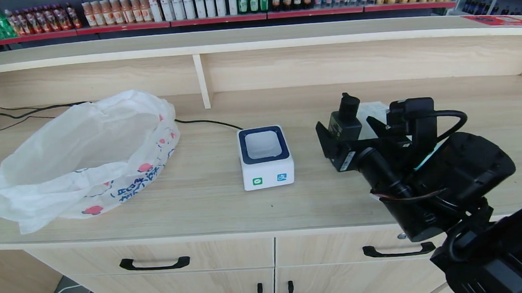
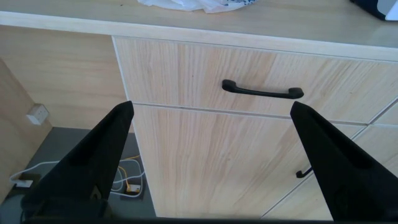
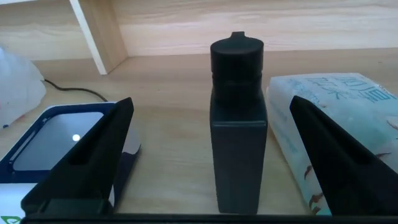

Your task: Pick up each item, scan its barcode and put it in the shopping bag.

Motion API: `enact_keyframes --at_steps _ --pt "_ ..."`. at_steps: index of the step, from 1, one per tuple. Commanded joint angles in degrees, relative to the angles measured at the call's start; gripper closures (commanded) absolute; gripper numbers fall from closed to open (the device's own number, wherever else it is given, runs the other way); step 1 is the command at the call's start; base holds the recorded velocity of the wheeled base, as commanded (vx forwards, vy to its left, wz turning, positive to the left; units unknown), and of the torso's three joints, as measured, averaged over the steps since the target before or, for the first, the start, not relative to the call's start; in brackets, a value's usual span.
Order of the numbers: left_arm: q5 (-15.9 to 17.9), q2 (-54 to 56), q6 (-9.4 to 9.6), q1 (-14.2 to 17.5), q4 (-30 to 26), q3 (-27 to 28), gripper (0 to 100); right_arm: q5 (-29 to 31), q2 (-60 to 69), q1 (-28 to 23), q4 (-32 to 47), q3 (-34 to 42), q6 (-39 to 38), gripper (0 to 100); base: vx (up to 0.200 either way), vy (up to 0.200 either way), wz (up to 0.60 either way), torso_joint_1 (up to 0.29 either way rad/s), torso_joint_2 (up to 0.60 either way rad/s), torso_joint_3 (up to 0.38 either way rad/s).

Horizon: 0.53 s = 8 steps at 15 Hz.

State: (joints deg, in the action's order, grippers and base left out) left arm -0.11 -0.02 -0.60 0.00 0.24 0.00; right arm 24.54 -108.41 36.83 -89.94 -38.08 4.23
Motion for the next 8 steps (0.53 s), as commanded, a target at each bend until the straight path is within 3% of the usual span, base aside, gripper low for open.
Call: enact_keyframes --at_steps 1,8 --pt "-0.07 0.02 -0.02 0.0 0.02 0.0 0 -0.02 -1.63 -0.09 -0.06 -0.85 0.16 0 0.0 0.0 0.0 0.0 0.0 0.0" --pt "-0.07 0.02 -0.02 0.0 0.02 0.0 0 -0.11 -6.2 -3.61 -0.06 -3.23 -0.1 0 0.0 0.0 0.0 0.0 0.0 0.0"
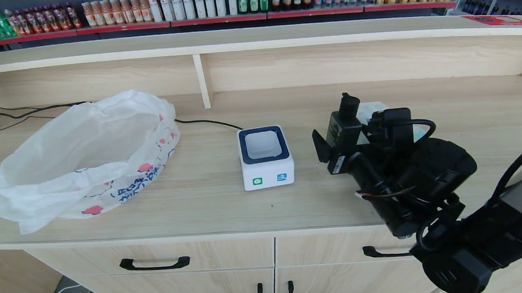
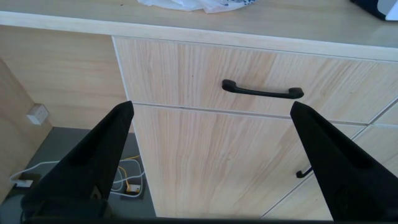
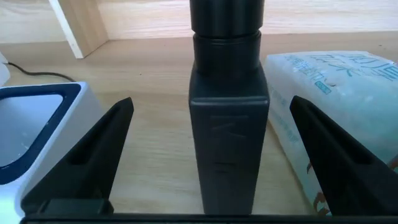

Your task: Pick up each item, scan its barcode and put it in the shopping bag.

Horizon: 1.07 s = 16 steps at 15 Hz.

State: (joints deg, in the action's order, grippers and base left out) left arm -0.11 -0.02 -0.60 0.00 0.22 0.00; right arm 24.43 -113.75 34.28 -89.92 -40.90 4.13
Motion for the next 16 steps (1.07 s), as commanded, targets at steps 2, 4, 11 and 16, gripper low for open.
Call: enact_keyframes --at_steps 2,4,11,16 --pt "0.02 0.02 -0.02 0.0 0.04 0.0 0 -0.44 -1.65 -3.08 -0.08 -0.94 -0.09 0 0.0 0.0 0.0 0.0 0.0 0.0" --pt "0.02 0.02 -0.02 0.09 0.04 0.0 0 -0.35 -3.14 -3.25 -0.08 -3.22 -1.41 0 0.0 0.0 0.0 0.0 0.0 0.0" --pt "0.02 0.02 -0.02 0.0 0.04 0.0 0 -0.35 -3.94 -3.25 -0.08 -4.01 -1.5 0 0.0 0.0 0.0 0.0 0.0 0.0" --pt "-0.07 0.02 -0.02 0.0 0.04 0.0 0 -0.35 -3.76 -3.17 -0.08 -4.01 -1.67 100 0.0 0.0 0.0 0.0 0.0 0.0"
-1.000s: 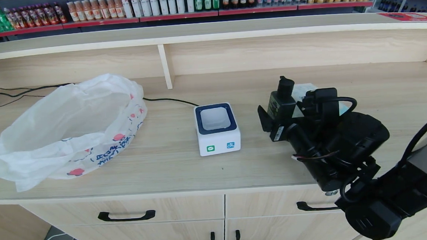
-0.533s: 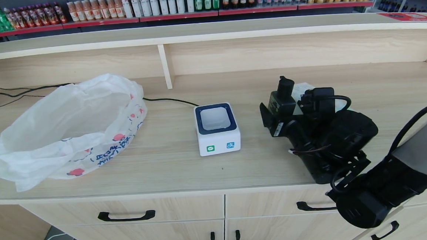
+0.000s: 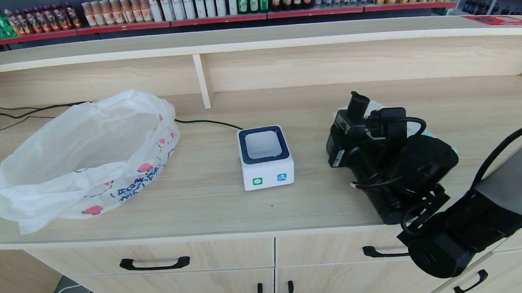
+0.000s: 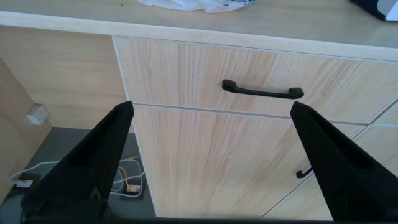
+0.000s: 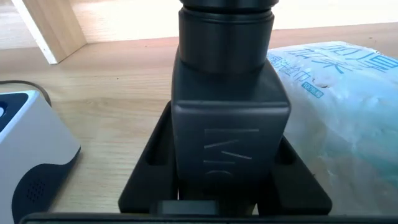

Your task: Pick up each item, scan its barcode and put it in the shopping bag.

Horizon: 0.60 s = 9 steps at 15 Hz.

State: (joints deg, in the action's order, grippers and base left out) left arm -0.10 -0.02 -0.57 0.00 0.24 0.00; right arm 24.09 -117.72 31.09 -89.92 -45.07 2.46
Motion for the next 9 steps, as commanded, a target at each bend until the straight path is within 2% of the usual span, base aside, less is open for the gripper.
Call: enact_keyframes --at_steps 1,7,9 --pt "0.01 0.02 -0.04 0.0 0.02 0.0 0 -0.01 0.21 0.12 -0.08 0.51 -0.27 100 0.0 0.0 0.0 0.0 0.0 0.0" --pt "-0.08 0.02 -0.04 0.0 0.02 0.0 0 0.34 2.06 1.26 -0.08 0.42 -0.7 100 0.0 0.0 0.0 0.0 0.0 0.0" --pt "-0.08 0.02 -0.04 0.0 0.02 0.0 0 0.52 3.03 5.04 -0.08 0.6 -0.7 100 0.0 0.0 0.0 0.0 0.0 0.0"
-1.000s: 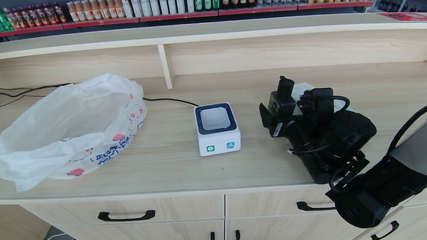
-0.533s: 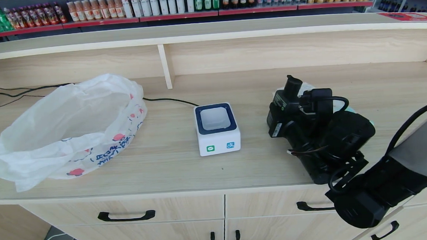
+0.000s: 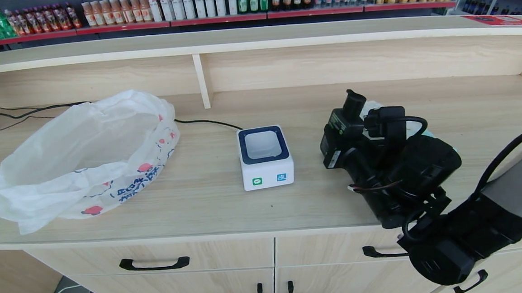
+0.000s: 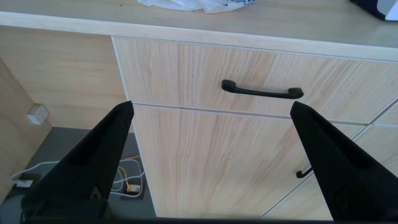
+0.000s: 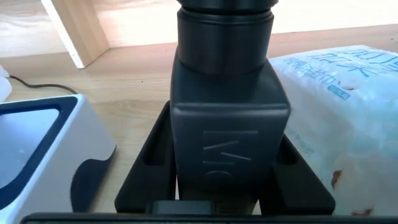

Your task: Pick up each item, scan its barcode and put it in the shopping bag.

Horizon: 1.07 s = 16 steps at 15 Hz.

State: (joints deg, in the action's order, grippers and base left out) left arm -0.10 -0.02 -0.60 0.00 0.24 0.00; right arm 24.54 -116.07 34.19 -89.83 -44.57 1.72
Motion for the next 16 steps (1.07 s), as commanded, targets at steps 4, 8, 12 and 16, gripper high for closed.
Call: enact_keyframes --at_steps 4,8,12,16 --pt "0.01 0.02 -0.02 0.09 0.02 0.0 0 0.07 4.09 4.65 -0.17 1.77 -0.14 100 0.0 0.0 0.0 0.0 0.0 0.0" --pt "0.01 0.02 -0.02 0.0 0.02 0.0 0 -0.11 11.21 5.09 -0.17 7.39 -0.75 100 0.0 0.0 0.0 0.0 0.0 0.0" --pt "0.01 0.02 -0.02 0.0 0.02 0.0 0 -1.69 19.83 12.39 -0.17 12.84 2.06 100 0.0 0.0 0.0 0.0 0.0 0.0" --pt "0.01 0.02 -0.02 0.0 0.02 0.0 0 -1.78 26.51 16.34 -0.17 20.14 2.24 100 0.0 0.0 0.0 0.0 0.0 0.0"
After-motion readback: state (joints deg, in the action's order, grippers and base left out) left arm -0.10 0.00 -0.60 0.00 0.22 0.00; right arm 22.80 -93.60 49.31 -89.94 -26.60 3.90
